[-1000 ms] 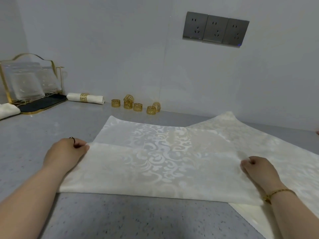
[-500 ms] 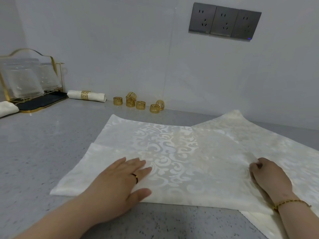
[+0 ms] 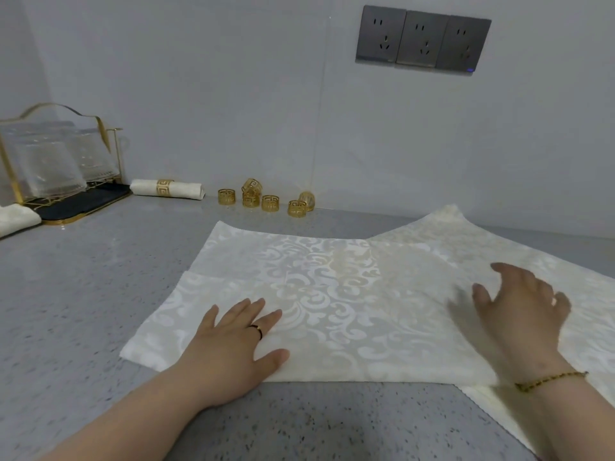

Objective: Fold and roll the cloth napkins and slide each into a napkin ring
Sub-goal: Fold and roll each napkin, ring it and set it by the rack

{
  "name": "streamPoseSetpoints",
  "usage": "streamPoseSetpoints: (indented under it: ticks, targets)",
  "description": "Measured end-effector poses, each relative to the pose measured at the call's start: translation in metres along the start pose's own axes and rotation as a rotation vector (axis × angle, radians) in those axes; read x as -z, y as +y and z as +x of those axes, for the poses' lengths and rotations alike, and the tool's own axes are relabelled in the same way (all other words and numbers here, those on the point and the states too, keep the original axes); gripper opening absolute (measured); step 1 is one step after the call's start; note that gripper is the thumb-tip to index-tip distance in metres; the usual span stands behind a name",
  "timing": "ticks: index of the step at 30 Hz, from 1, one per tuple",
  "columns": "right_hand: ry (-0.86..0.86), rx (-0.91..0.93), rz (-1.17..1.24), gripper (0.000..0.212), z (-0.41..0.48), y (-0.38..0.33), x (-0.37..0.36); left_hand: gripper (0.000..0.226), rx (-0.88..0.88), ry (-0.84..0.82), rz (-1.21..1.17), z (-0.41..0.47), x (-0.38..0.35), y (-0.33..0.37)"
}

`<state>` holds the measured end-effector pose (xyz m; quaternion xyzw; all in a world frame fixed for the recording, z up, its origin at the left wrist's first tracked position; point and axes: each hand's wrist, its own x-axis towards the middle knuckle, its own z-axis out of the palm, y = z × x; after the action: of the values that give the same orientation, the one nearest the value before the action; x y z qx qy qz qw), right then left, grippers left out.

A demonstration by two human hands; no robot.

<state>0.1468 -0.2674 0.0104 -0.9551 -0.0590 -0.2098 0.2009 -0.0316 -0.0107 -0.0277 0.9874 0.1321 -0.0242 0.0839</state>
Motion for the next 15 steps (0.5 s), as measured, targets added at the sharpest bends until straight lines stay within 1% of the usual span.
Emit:
streamPoseSetpoints:
  ticks: [1, 2, 4, 5, 7, 8, 9, 11, 12, 13, 14, 15]
  targets:
    - [-0.031, 0.122, 0.050, 0.042, -0.012, -0.016, 0.004, 0.143, 0.001, 0.003, -0.007, 0.001, 0.000, 0.000]
    - [-0.110, 0.246, 0.128, 0.043, -0.027, -0.033, 0.004, 0.143, 0.004, 0.001, -0.013, 0.001, 0.000, 0.000]
    - [-0.369, 0.432, 0.255, 0.057, -0.061, -0.069, 0.000, 0.144, 0.003, -0.013, -0.024, 0.000, 0.001, -0.001]
    - [-0.496, 0.508, 0.238, 0.063, -0.076, -0.083, -0.005, 0.144, 0.009, -0.011, -0.038, 0.000, 0.002, -0.001]
    - [-0.676, 0.618, 0.077, 0.064, -0.092, -0.101, -0.021, 0.143, 0.032, -0.005, -0.065, 0.001, 0.003, -0.003]
    - [-0.733, 0.630, 0.002, 0.062, -0.092, -0.103, -0.027, 0.139, 0.046, 0.003, -0.069, 0.000, 0.004, -0.003]
    - [-0.772, 0.609, -0.053, 0.060, -0.089, -0.101, -0.031, 0.140, 0.061, 0.007, -0.075, -0.001, 0.006, -0.003]
    - [-0.793, 0.534, -0.115, 0.060, -0.076, -0.090, -0.034, 0.151, 0.090, 0.005, -0.060, -0.001, 0.005, -0.006]
    - [-0.783, 0.488, -0.141, 0.060, -0.068, -0.083, -0.033, 0.151, 0.113, 0.005, -0.055, -0.002, 0.006, -0.008]
    - [-0.777, 0.436, -0.171, 0.061, -0.060, -0.073, -0.032, 0.147, 0.146, 0.000, -0.062, -0.002, 0.006, -0.012]
    - [-0.761, 0.381, -0.203, 0.062, -0.052, -0.062, -0.029, 0.135, 0.188, 0.002, -0.077, -0.003, 0.008, -0.016]
    - [-0.745, 0.317, -0.234, 0.064, -0.045, -0.050, -0.026, 0.115, 0.237, 0.015, -0.081, -0.005, 0.009, -0.021]
